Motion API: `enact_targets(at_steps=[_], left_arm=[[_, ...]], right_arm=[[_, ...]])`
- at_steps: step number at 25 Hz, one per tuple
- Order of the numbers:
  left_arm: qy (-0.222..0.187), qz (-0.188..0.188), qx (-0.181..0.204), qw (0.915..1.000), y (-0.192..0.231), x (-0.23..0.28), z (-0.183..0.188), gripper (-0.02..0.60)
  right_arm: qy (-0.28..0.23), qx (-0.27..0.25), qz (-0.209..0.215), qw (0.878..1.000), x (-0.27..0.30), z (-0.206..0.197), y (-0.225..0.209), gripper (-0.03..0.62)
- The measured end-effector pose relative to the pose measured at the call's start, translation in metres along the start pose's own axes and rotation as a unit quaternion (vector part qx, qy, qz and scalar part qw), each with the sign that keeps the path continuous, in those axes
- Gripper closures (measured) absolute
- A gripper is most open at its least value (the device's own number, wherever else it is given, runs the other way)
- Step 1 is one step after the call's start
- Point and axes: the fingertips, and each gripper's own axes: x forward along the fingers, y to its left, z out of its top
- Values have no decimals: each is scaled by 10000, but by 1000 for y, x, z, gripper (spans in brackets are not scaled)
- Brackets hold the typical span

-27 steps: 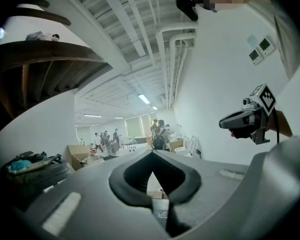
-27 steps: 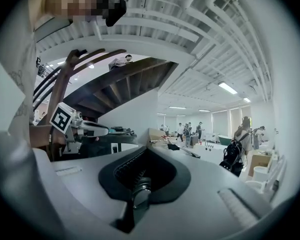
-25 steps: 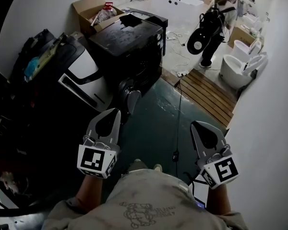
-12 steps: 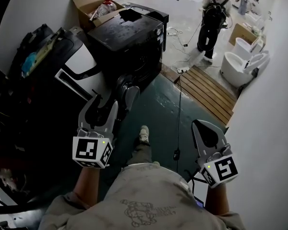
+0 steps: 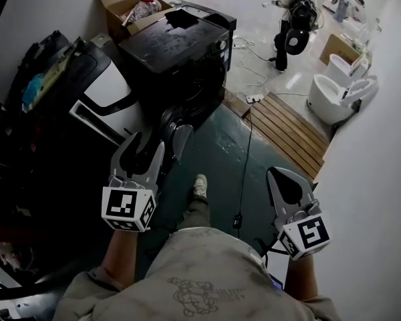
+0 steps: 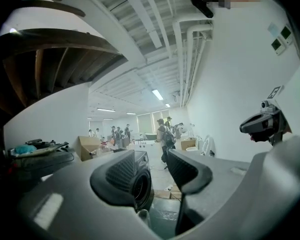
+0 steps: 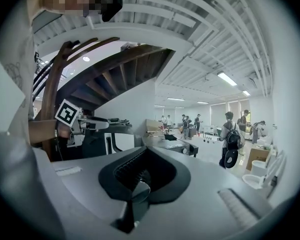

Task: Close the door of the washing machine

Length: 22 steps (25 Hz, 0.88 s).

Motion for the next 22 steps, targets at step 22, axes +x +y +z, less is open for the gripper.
enact_targets(at_steps=[22], left_arm=[[1758,-395,-380,9829,137,233,-126,383]], right_arm=[[1314,521,203,9898,270,-31,-82,566]])
